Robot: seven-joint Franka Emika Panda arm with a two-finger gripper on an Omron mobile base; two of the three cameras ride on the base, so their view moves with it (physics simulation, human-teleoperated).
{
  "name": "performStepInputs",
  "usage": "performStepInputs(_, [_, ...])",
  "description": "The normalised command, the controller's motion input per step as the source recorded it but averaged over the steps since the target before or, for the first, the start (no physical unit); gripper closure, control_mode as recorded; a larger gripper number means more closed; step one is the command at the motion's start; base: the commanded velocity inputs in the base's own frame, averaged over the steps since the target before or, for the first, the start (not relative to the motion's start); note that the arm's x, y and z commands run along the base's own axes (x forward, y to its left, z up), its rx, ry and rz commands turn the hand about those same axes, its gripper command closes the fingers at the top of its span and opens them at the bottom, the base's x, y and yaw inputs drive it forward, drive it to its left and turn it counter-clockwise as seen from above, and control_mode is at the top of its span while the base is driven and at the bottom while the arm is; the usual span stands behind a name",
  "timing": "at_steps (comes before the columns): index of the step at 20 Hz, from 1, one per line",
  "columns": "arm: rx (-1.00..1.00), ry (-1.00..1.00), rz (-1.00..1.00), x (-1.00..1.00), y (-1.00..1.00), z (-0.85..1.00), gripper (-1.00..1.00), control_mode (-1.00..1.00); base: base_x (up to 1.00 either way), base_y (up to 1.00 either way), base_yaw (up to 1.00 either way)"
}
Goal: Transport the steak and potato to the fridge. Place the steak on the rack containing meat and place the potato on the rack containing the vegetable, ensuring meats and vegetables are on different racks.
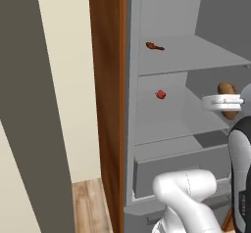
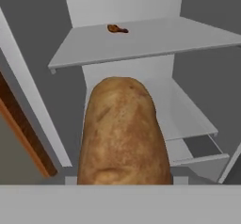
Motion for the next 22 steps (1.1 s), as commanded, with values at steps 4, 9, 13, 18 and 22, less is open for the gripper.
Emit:
performStepInputs(4, [-0.12, 0.0, 0.03, 0.43, -0.11, -0.86, 1.0, -1.0, 0.0, 0.0, 0.0])
performStepInputs(9, [-0.07, 0.0, 0.03, 0.71, -0.28, -0.78, 1.0, -1.0, 0.0, 0.0, 0.0])
performStepInputs(13, [0.0, 0.01, 0.06, 0.86, -0.49, -0.61, 1.0, -1.0, 0.0, 0.0, 0.0])
performStepInputs(18, [0.0, 0.02, 0.07, 0.97, -0.36, -0.64, 1.0, -1.0, 0.0, 0.0, 0.0])
performStepInputs(22, [-0.02, 0.01, 0.06, 1.0, -0.18, -0.68, 1.0, -1.0, 0.0, 0.0, 0.0])
